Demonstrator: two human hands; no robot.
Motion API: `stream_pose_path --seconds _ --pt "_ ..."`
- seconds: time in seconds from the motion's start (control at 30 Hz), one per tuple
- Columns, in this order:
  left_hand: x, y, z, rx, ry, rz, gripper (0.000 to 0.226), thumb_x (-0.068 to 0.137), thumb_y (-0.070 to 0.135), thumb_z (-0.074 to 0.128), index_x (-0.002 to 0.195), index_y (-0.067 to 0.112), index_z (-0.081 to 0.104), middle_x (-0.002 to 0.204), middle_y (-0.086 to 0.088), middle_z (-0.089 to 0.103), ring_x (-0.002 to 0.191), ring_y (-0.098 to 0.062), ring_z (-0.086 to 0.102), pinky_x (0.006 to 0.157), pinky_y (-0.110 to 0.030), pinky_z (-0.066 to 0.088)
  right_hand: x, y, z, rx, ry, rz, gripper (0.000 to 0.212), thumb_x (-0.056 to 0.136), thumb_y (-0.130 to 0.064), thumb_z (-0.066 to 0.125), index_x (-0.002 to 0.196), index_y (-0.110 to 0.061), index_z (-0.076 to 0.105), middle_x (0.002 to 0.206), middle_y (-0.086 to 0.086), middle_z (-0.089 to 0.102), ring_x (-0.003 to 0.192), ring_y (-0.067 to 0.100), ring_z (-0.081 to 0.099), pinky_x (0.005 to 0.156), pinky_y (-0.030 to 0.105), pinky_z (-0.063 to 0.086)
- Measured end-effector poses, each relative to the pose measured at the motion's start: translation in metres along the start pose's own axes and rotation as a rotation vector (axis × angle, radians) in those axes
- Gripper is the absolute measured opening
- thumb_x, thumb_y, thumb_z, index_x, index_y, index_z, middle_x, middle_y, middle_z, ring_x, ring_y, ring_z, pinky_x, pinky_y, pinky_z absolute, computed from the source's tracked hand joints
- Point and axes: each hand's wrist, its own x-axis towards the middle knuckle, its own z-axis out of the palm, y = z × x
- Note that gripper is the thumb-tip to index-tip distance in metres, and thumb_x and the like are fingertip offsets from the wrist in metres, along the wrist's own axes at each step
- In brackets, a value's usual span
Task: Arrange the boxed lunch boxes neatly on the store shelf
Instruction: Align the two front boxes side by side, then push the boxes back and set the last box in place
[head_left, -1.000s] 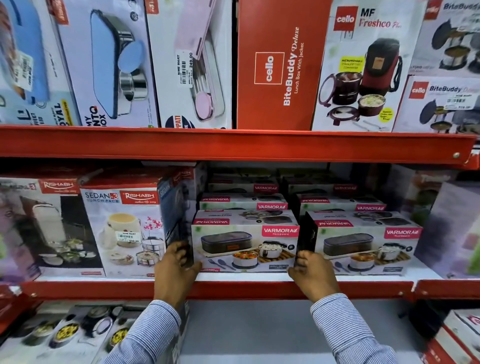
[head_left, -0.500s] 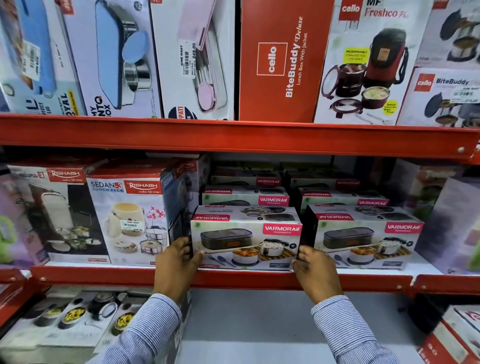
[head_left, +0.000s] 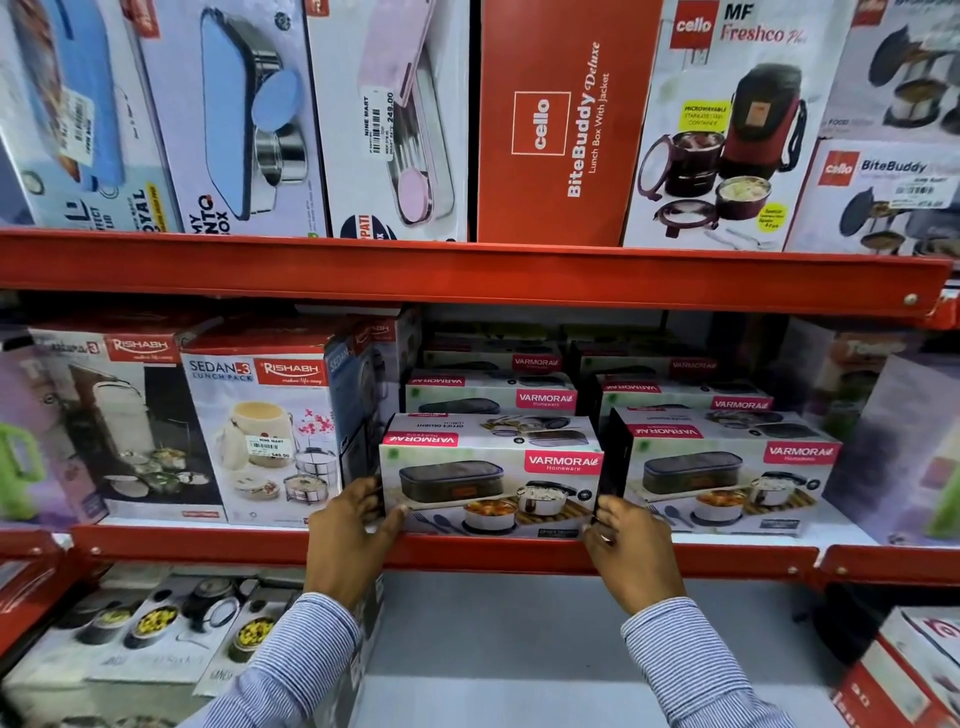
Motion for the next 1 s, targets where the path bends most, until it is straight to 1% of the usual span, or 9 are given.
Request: stream_pose_path --seconds 0.13,0.23,0.37,0.47,0.57,0.67,0.8,0.9,1.0 --pt "-0.002 0.000 -0.002 0.020 -0.018 -0.006 0.050 0.079 0.027 0.076 0.123 0.009 0.062 0.113 -0.009 0.075 0.101 -0.018 0.071 0.092 -0.037 0.057 -0.005 -0.002 0.000 0.012 0.011 0.012 0.051 0.085 -0.016 0.068 0.133 -0.009 0.054 0.132 0.009 0.064 0.120 0.020 0.062 0.101 0.033 0.048" --pt "-0.012 0.006 -0.005 0.041 0.045 0.048 0.055 0.080 0.027 0.076 0.129 0.012 0.058 0.121 -0.008 0.071 0.104 -0.018 0.069 0.093 -0.035 0.053 -0.013 -0.004 -0.003 0.037 0.057 0.005 0.052 0.083 -0.018 0.070 0.133 -0.012 0.055 0.130 0.007 0.065 0.118 0.019 0.063 0.100 0.033 0.050" --pt "-0.022 0.017 -0.006 0.145 0.158 0.344 0.057 0.085 0.027 0.068 0.137 0.016 0.048 0.150 -0.007 0.045 0.133 -0.026 0.049 0.107 -0.049 0.044 -0.026 -0.008 -0.015 0.012 0.285 -0.151 0.046 0.085 -0.020 0.066 0.130 -0.018 0.058 0.129 0.007 0.066 0.118 0.022 0.061 0.098 0.034 0.049" --pt "-0.021 0.033 0.001 0.300 0.170 0.598 0.068 0.084 0.038 0.057 0.144 0.012 0.039 0.159 -0.014 0.027 0.149 -0.028 0.023 0.117 -0.058 0.027 -0.025 -0.011 -0.025 -0.264 0.439 -0.329 0.055 0.088 -0.031 0.056 0.141 -0.021 0.044 0.149 0.005 0.046 0.140 0.024 0.039 0.113 0.048 0.037" --pt "-0.028 0.062 0.016 0.421 0.174 0.719 0.079 0.083 0.045 0.057 0.149 0.009 0.032 0.162 -0.019 0.018 0.151 -0.038 0.007 0.118 -0.064 0.014 -0.021 -0.009 -0.038 -0.557 0.445 -0.417 0.067 0.089 -0.041 0.046 0.150 -0.020 0.028 0.162 0.009 0.018 0.151 0.027 0.007 0.120 0.054 0.015" --pt "-0.040 0.091 0.041 0.495 0.135 0.734 0.086 0.083 0.049 0.057 0.152 0.010 0.024 0.163 -0.017 0.013 0.151 -0.041 0.001 0.117 -0.067 0.010 -0.018 0.003 -0.054 -0.725 0.407 -0.405 0.073 0.089 -0.048 0.043 0.152 -0.021 0.018 0.163 0.013 0.005 0.150 0.034 -0.006 0.118 0.062 0.009" --pt "-0.057 0.123 0.081 0.565 0.065 0.736 0.090 0.083 0.050 0.057 0.154 0.011 0.018 0.164 -0.014 0.010 0.152 -0.037 -0.001 0.116 -0.068 0.011 -0.009 0.034 -0.080 -0.759 0.377 -0.390 0.076 0.090 -0.051 0.041 0.153 -0.022 0.011 0.164 0.013 0.001 0.150 0.035 -0.006 0.117 0.064 0.007" --pt "-0.069 0.142 0.112 0.543 0.003 0.703 0.089 0.083 0.044 0.058 0.154 0.012 0.014 0.166 -0.009 0.005 0.152 -0.032 -0.003 0.119 -0.059 0.008 0.001 0.064 -0.103 -0.728 0.351 -0.406 0.078 0.088 -0.053 0.042 0.153 -0.021 0.012 0.164 0.012 0.002 0.150 0.035 -0.004 0.118 0.062 0.006" --pt "-0.087 0.155 0.152 0.344 -0.060 0.650 0.081 0.087 0.034 0.060 0.153 0.014 0.019 0.165 -0.004 0.012 0.153 -0.021 0.004 0.121 -0.043 0.014 0.011 0.107 -0.131 -0.621 0.292 -0.403 0.079 0.088 -0.053 0.041 0.153 -0.021 0.011 0.164 0.010 0.004 0.151 0.030 -0.002 0.121 0.052 0.001"
